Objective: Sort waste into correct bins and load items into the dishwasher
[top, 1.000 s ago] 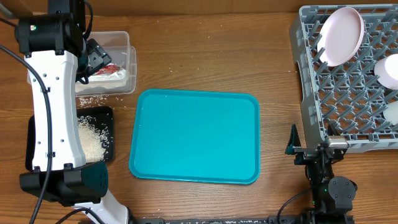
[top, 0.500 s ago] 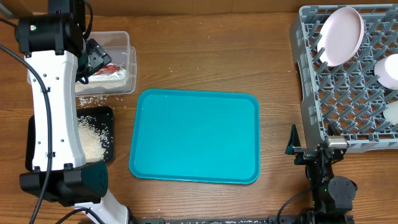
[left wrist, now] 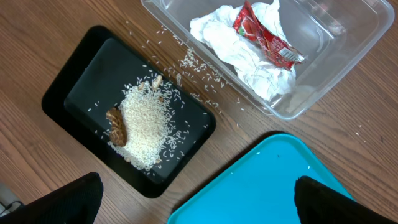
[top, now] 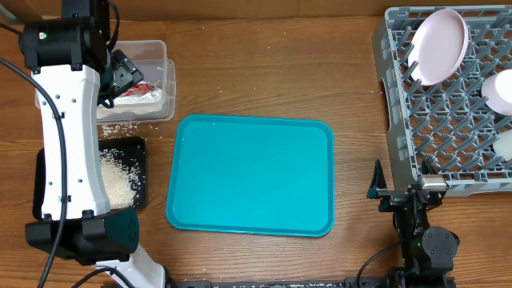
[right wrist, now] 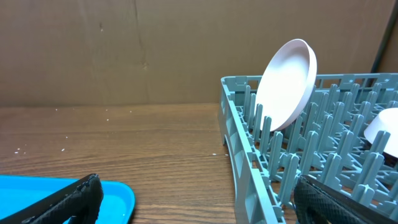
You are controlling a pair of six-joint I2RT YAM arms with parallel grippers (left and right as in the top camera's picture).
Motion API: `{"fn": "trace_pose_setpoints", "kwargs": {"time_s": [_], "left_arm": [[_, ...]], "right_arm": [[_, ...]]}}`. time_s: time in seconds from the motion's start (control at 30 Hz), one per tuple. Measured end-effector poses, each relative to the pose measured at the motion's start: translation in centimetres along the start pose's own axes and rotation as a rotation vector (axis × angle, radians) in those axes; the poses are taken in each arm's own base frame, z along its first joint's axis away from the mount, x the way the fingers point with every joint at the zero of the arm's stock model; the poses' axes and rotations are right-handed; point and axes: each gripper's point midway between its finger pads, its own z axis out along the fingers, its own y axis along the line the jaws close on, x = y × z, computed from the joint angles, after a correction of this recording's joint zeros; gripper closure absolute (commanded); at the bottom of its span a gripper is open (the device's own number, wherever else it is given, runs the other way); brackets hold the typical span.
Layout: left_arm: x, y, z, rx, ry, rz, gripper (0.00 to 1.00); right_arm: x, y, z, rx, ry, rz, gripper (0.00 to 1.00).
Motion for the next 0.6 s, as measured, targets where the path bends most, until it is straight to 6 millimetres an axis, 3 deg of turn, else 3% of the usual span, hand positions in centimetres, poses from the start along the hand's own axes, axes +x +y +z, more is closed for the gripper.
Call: {"fn": "trace_pose_setpoints", "kwargs": {"time_s": [0.37,0.6], "left_arm": [[0.0,0.1,0.0,-0.002,0.001,0.001,0.0],[1.2,0.5,0.0,-0.013,0.052,0.02,0.0]], "right_arm": [[0.0,0.0,0.0,0.0,0.0,0.0,0.0],[0.0,0.0,0.0,0.0,0.0,0.0,0.0]]}}
